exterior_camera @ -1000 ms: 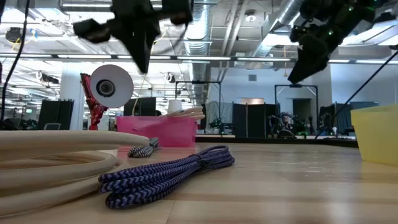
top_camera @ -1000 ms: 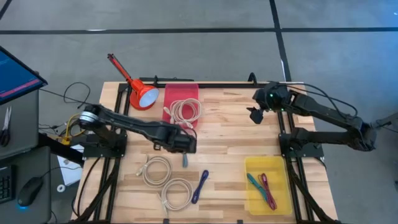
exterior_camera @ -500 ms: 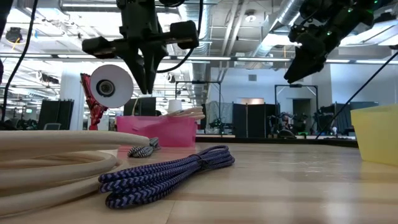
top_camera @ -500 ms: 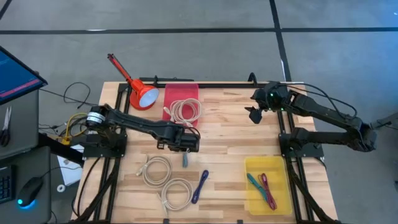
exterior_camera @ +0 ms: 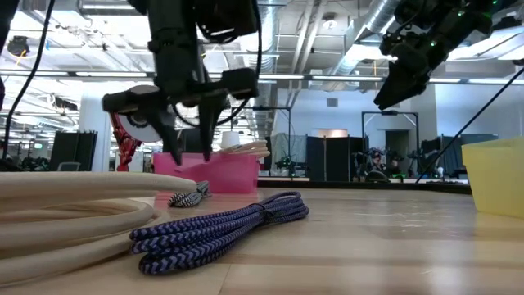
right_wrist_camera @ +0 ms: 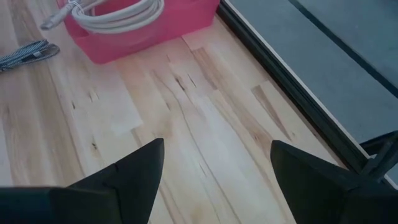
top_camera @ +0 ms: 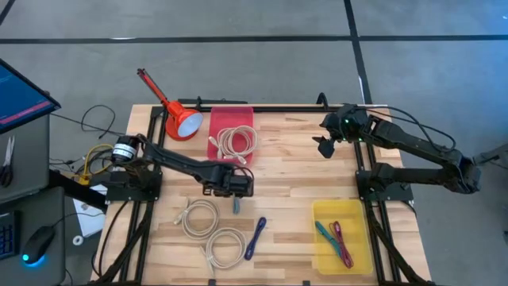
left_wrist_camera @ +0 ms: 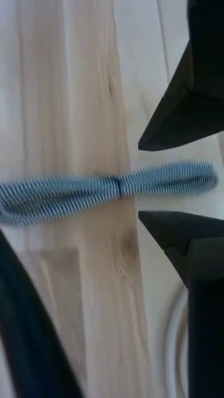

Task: Pick & Place USB Port
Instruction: Put the black and white charger cable into the yellow bin

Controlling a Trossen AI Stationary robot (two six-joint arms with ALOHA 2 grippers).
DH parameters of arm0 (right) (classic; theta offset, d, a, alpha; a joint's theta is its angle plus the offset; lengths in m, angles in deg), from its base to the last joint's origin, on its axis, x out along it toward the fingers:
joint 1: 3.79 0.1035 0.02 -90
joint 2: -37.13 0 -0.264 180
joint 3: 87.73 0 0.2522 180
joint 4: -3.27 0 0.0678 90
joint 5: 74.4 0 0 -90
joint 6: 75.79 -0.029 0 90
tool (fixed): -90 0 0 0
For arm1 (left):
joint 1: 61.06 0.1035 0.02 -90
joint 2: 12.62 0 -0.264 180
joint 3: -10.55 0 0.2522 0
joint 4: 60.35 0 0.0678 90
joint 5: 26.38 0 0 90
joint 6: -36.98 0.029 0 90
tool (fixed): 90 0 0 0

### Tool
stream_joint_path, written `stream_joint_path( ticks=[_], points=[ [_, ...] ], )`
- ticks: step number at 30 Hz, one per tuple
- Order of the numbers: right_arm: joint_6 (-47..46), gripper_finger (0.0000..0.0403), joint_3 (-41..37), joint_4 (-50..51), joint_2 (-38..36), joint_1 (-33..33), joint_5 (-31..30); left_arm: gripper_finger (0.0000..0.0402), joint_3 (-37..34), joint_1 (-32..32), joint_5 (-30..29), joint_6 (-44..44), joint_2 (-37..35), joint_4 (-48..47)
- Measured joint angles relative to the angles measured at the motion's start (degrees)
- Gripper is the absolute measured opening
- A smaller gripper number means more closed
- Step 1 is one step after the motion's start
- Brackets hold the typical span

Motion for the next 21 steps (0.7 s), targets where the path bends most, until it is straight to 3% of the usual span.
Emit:
stream_joint_path(
  ticks=[4,12,21],
  points=[
    [0.0,0.0285,0.0,-0.1,0.0,0.0,0.0,0.0177,-3.3,0.0,1.2,0.0,0.0,2.4],
    [0.0,0.0285,0.0,0.0,0.0,0.0,0.0,0.0167,-10.1,0.0,1.0,-1.0,0.0,20.2],
    [0.0,0.0285,0.0,-0.2,0.0,0.0,0.0,0.0145,-13.0,0.0,0.7,-3.0,-0.3,21.9]
  ],
)
